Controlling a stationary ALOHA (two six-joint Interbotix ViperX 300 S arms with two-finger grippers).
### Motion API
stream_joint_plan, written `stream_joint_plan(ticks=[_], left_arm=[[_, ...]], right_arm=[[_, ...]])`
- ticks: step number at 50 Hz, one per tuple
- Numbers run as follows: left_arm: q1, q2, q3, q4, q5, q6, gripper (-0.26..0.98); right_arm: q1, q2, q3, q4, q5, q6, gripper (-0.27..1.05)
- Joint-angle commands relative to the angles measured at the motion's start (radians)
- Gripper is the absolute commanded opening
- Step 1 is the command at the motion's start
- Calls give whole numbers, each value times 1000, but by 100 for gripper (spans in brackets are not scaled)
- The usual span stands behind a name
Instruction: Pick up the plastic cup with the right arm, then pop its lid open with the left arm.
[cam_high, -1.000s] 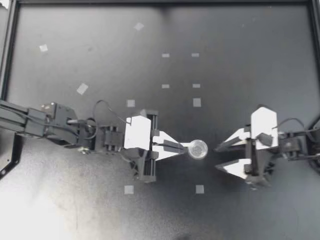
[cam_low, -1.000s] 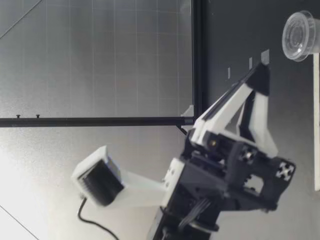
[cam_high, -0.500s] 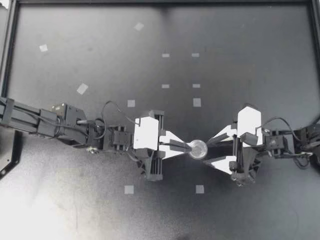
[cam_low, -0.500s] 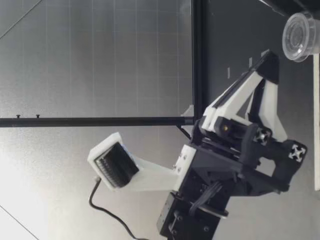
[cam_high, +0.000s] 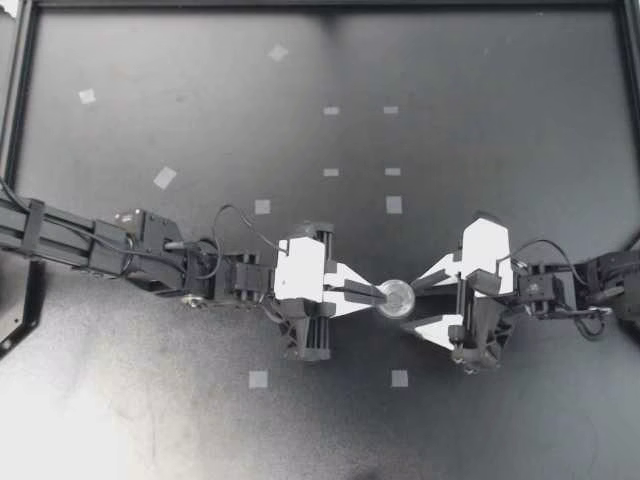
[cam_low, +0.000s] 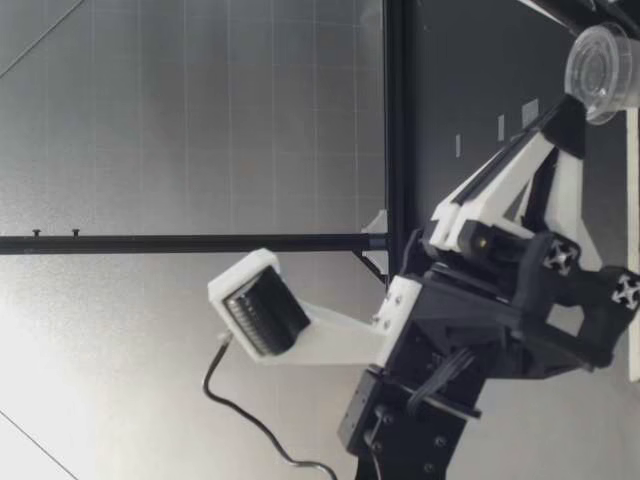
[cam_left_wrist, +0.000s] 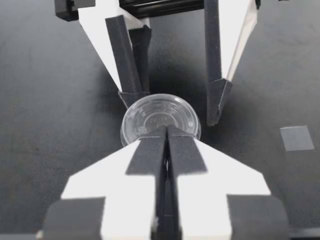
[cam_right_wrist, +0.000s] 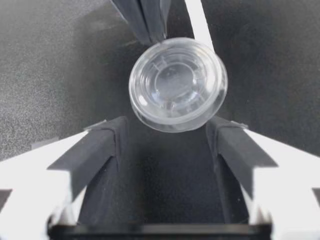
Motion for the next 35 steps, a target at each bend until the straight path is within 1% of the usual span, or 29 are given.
stream_joint_plan(ticks=[1, 35], left_arm=[[5, -15, -17, 0, -11, 0, 2], [5, 6, 0, -2, -6, -18, 2]], right_arm=[[-6, -9, -12, 0, -9, -2, 64], [-6, -8, -29, 0, -9, -3, 64]])
